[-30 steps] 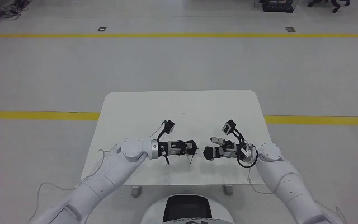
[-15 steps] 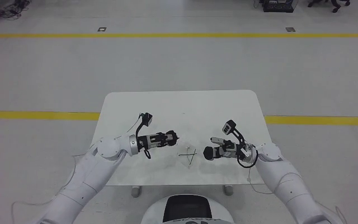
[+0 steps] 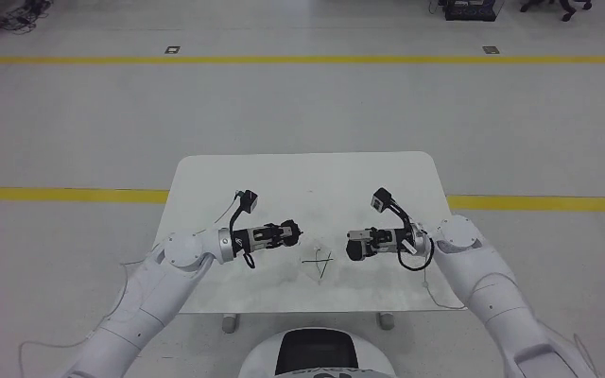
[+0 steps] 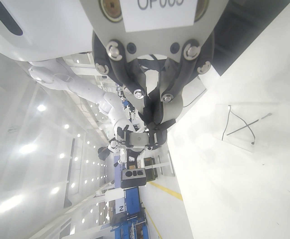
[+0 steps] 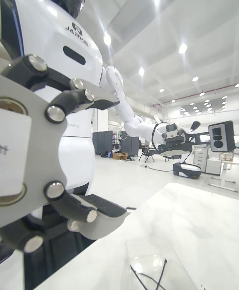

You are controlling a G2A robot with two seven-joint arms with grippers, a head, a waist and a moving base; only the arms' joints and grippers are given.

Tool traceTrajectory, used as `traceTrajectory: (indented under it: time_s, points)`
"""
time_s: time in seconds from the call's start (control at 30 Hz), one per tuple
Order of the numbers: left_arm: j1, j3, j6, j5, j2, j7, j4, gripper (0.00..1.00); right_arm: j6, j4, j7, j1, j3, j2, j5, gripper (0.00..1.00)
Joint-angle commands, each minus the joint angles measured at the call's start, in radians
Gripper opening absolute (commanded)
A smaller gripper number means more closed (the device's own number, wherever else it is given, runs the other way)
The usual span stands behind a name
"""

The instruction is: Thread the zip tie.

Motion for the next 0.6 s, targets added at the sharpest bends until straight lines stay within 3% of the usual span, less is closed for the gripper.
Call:
traceTrajectory:
  time_s: [0.0,0.23,0.33,0.57]
  points:
    - [0.0,0.0,0.0,0.0,0.0,0.0,0.0,0.0,0.0,-0.007,0.0,0.028,-0.018,0.0,-0.059,1.0]
    - [0.0,0.0,0.0,0.0,0.0,0.0,0.0,0.0,0.0,-0.068,0.0,0.106,-0.111,0.012,-0.269,1.0]
    - [0.0,0.0,0.0,0.0,0.0,0.0,0.0,0.0,0.0,-0.109,0.0,0.113,-0.142,0.018,-0.286,1.0]
    - [0.0,0.0,0.0,0.0,0.0,0.0,0.0,0.0,0.0,-0.109,0.0,0.113,-0.142,0.018,-0.286,1.0]
